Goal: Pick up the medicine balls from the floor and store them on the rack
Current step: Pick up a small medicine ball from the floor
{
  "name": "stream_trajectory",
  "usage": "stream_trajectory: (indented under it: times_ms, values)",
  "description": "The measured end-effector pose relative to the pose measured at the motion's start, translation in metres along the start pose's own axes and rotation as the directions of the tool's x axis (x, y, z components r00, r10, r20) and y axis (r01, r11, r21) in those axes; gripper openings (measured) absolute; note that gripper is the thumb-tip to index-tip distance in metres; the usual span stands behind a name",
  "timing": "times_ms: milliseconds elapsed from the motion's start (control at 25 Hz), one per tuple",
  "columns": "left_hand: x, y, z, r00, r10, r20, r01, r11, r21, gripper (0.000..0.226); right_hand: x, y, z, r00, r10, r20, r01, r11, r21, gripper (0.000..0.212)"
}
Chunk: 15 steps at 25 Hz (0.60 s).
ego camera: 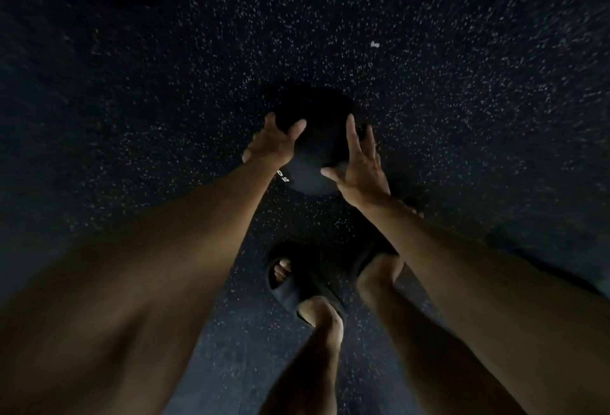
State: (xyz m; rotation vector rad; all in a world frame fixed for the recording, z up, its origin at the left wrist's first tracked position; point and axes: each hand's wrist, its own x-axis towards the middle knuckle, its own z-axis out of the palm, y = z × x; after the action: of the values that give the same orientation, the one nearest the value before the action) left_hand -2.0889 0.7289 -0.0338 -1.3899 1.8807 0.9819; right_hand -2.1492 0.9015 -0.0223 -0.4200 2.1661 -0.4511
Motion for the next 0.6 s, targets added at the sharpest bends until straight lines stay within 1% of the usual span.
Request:
stream_trajectory:
  times_ms: [80,120,160,240,280,360,480,520,600]
  values:
    - [0.009,0.010,-0.004,0.996,-0.067,-0.055,0.060,0.992,-0.115,0.074,0.034,-0.019,-0.020,0.998,0.056,0.014,-0.055,0.993,-0.102,0.105]
    - [0.006,0.012,-0.005,0.997,-0.046,-0.068,0.035,0.987,-0.156,0.073,0.054,-0.024,-0.032,0.997,0.079,0.025,-0.074,0.986,-0.148,0.104]
    - [0.002,0.013,-0.002,0.997,0.014,-0.078,-0.027,0.986,-0.166,0.075,0.075,-0.030,-0.045,0.995,0.094,0.036,-0.086,0.979,-0.183,0.103]
    - [-0.008,0.009,0.004,0.980,0.170,-0.102,-0.180,0.978,-0.102,0.091,0.116,-0.045,-0.065,0.992,0.103,0.075,-0.087,0.977,-0.193,0.100]
    - [-0.008,0.009,0.007,0.977,0.190,-0.095,-0.198,0.975,-0.096,0.100,0.132,-0.052,-0.072,0.990,0.109,0.087,-0.092,0.979,-0.182,0.097]
    - [0.003,0.021,0.009,0.989,0.137,-0.063,-0.147,0.973,-0.178,0.108,0.158,-0.065,-0.086,0.989,0.130,0.070,-0.117,0.980,-0.158,0.090]
    - [0.026,0.046,-0.011,0.999,0.033,-0.038,-0.043,0.960,-0.278,0.103,0.189,-0.085,-0.103,0.982,0.166,0.094,-0.155,0.981,-0.116,0.085]
    - [0.033,0.056,-0.020,0.999,0.008,-0.044,-0.021,0.958,-0.286,0.101,0.198,-0.090,-0.107,0.984,0.159,0.085,-0.151,0.984,-0.095,0.083]
    - [0.050,0.073,-0.038,0.998,-0.031,-0.059,0.010,0.946,-0.324,0.095,0.204,-0.094,-0.112,0.994,0.084,0.066,-0.084,0.996,-0.005,0.078]
